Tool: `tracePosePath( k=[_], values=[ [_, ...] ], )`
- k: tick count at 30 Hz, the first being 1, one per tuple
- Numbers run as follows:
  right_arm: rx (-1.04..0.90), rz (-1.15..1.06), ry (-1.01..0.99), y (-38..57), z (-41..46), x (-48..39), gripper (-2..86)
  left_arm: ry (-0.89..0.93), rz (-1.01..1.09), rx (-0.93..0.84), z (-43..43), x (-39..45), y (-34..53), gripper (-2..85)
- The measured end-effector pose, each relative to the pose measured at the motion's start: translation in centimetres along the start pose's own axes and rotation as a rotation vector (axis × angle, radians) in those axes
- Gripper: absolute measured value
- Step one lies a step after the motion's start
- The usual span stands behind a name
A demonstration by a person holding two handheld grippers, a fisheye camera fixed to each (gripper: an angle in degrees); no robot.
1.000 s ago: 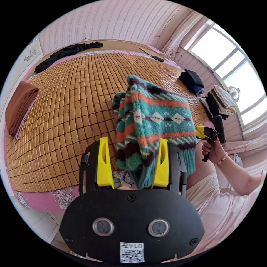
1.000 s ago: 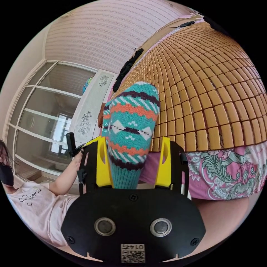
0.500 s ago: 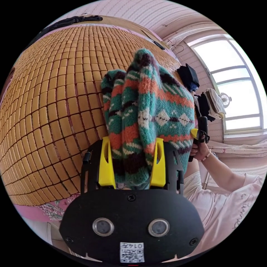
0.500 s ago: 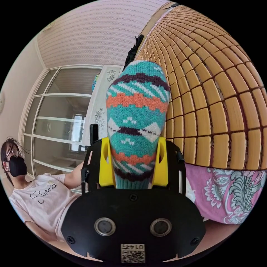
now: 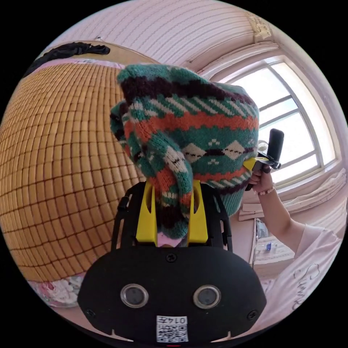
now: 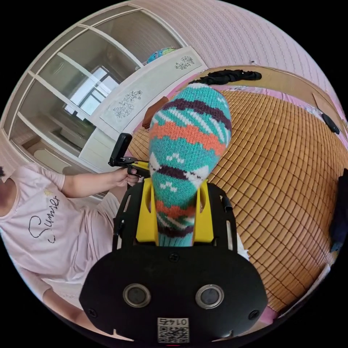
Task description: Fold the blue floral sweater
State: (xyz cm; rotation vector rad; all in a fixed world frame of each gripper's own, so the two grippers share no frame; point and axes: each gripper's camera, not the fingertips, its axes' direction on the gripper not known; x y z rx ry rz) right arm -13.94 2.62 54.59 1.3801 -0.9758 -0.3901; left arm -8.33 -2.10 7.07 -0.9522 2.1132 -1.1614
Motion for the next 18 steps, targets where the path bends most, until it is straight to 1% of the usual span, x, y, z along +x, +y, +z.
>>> tracePosePath(
  k=[2,4,5,7,8,10,11,12,13,14,15,16,17,18],
  values=[
    [0.010,0.007,0.040,-0.7,-5.0,1.7,16.0,0.039,0.048,0.040,2.3,4.0,-4.2,13.2],
    [0.013,0.045,0.133,-1.6,-12.4,4.4,16.4,0.096,0.118,0.085,6.5,10.2,-10.5,13.3],
    [0.012,0.059,0.166,-1.8,-14.3,5.1,16.4,0.114,0.126,0.094,7.8,11.8,-12.2,13.3],
    [0.002,0.149,0.343,-2.7,-21.6,7.9,16.8,0.163,0.129,0.127,13.4,18.3,-18.7,13.7],
    [0.003,0.177,0.396,-2.8,-23.2,8.6,16.9,0.167,0.130,0.137,14.9,20.0,-20.3,14.1],
    [-0.022,0.324,0.659,-3.1,-28.1,11.6,15.9,0.179,0.133,0.139,21.1,25.7,-25.7,15.8],
    [-0.033,0.374,0.739,-3.0,-28.8,12.4,15.2,0.191,0.130,0.126,22.9,26.6,-27.0,16.2],
    [-0.038,0.489,0.896,-2.7,-29.8,13.9,14.2,0.179,0.130,0.098,26.3,28.1,-29.1,16.2],
    [-0.002,0.550,0.958,-2.4,-29.5,15.1,13.4,0.120,0.159,0.070,29.8,29.4,-30.7,16.2],
    [0.010,0.564,0.940,-2.2,-28.9,15.8,11.8,0.061,0.185,0.050,31.5,30.1,-31.3,16.1],
    [-0.002,0.609,0.864,-1.9,-26.9,17.5,8.5,-0.075,0.240,0.006,34.2,31.3,-32.1,16.1],
    [-0.055,0.659,0.797,-1.5,-23.9,19.6,3.8,-0.164,0.292,-0.017,36.2,32.1,-32.4,16.2],
    [-0.107,0.675,0.784,-1.2,-22.1,20.7,1.4,-0.178,0.304,-0.008,36.5,32.3,-32.5,16.3],
    [-0.237,0.723,0.806,-0.5,-18.4,22.6,0.4,-0.165,0.291,-0.001,36.6,32.3,-32.6,16.4]
  ],
)
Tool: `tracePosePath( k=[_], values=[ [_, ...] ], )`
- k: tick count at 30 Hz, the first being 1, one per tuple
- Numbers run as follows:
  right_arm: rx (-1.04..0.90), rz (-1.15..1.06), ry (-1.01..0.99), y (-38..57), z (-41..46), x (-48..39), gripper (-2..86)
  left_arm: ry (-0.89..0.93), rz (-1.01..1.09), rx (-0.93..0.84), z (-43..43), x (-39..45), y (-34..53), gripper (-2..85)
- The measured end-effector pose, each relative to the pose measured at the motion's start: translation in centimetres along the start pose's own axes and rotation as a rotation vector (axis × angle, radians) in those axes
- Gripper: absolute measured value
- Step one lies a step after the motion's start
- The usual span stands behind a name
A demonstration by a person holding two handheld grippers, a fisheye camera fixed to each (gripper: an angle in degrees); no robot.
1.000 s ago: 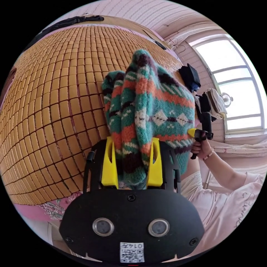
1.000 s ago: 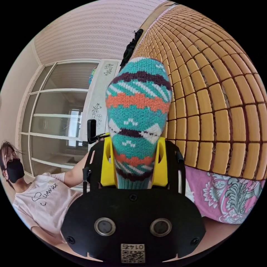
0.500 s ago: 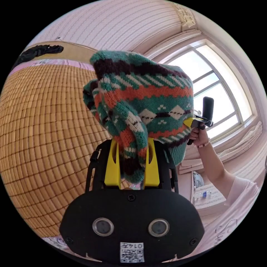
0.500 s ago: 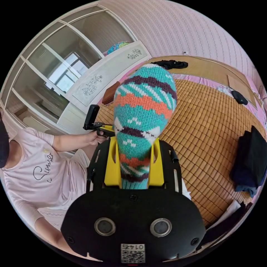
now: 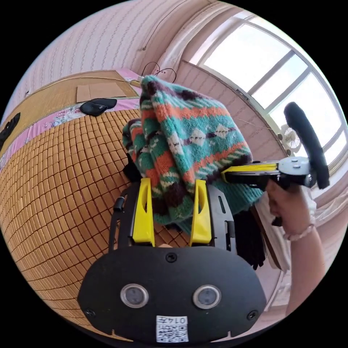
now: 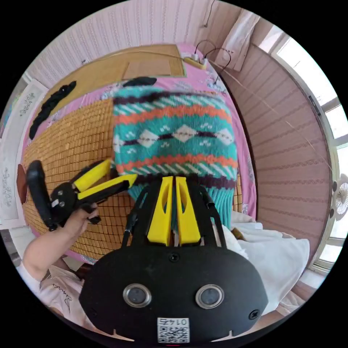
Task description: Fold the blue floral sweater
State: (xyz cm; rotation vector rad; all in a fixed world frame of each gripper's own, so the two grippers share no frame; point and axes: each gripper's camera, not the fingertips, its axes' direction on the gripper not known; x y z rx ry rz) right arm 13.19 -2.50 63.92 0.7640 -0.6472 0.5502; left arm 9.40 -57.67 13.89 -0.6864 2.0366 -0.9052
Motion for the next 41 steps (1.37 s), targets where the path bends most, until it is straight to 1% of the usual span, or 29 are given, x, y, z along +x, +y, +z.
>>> tracePosePath(
  k=[1,3,7,8,9,10,11,13,14,16,17,19,20,21,22,23,25,26,28,32,36,40,41],
  values=[
    [0.023,0.010,0.043,0.5,1.9,-1.3,-0.2,0.008,-0.005,-0.038,0.3,0.0,-0.1,16.6],
    [0.086,0.049,0.072,1.5,2.5,-2.3,-0.6,0.013,0.048,-0.086,0.6,0.5,0.2,16.8],
    [0.160,0.071,0.020,4.3,0.5,-4.1,-0.1,0.081,0.064,-0.031,-3.0,1.7,1.8,15.8],
    [0.195,0.074,0.020,5.1,-0.1,-4.6,0.1,0.078,0.071,-0.022,-3.9,1.8,2.2,15.5],
    [0.296,0.070,0.016,7.4,-1.3,-6.1,1.4,0.070,0.109,0.016,-6.1,2.1,3.3,15.1],
    [0.405,0.038,-0.005,10.4,-2.4,-8.1,3.7,0.040,0.176,0.035,-8.7,2.6,4.8,15.1],
    [0.442,0.018,-0.018,12.1,-2.8,-9.3,5.3,0.018,0.216,0.035,-10.1,2.9,5.7,15.1],
    [0.535,-0.068,-0.074,19.7,-3.0,-14.8,8.7,-0.132,0.425,0.045,-16.1,4.3,10.8,14.4],
    [0.542,-0.081,-0.091,21.7,-2.7,-16.3,9.2,-0.183,0.469,0.050,-17.7,4.6,12.4,14.3],
    [0.533,-0.105,-0.181,30.0,-0.6,-22.3,11.0,-0.369,0.550,0.031,-23.9,4.7,19.2,13.8],
    [0.518,-0.107,-0.205,32.0,0.0,-23.9,11.3,-0.406,0.555,0.021,-25.3,4.5,20.9,13.8],
    [0.390,-0.087,-0.308,38.8,2.6,-29.6,12.1,-0.533,0.516,-0.047,-31.0,3.3,27.8,13.9],
    [0.360,-0.084,-0.345,40.3,3.0,-31.0,12.2,-0.551,0.496,-0.058,-32.4,2.9,29.6,13.9],
    [0.311,-0.082,-0.417,43.0,3.5,-33.5,12.3,-0.588,0.469,-0.066,-35.4,2.4,33.2,13.9],
    [0.271,-0.090,-0.475,45.2,3.7,-35.9,12.3,-0.634,0.456,-0.052,-38.3,2.0,37.0,13.9],
    [0.258,-0.102,-0.495,46.1,3.7,-37.0,12.2,-0.659,0.452,-0.042,-39.6,1.9,38.8,13.8],
    [0.238,-0.171,-0.523,48.4,2.7,-41.4,12.0,-0.781,0.391,0.021,-45.0,1.4,45.8,13.6],
    [0.245,-0.196,-0.520,48.7,2.3,-42.5,11.9,-0.804,0.378,0.035,-46.2,1.3,47.3,13.6],
    [0.293,-0.319,-0.470,49.0,0.4,-46.8,11.8,-0.852,0.317,0.067,-50.6,0.6,52.4,13.7],
    [0.374,-0.483,-0.421,47.9,-2.5,-53.6,12.3,-0.865,0.180,0.136,-56.4,-1.2,58.1,14.0],
    [0.452,-0.636,-0.420,46.8,-5.0,-62.7,13.1,-0.893,0.077,0.120,-61.5,-4.0,62.8,14.1],
    [0.457,-0.815,-0.395,46.0,-5.7,-73.1,14.7,-0.883,-0.020,0.135,-65.5,-7.8,67.4,14.1],
    [0.454,-0.838,-0.393,45.8,-5.8,-74.6,15.1,-0.887,-0.030,0.131,-65.9,-8.5,68.0,14.1]
  ],
)
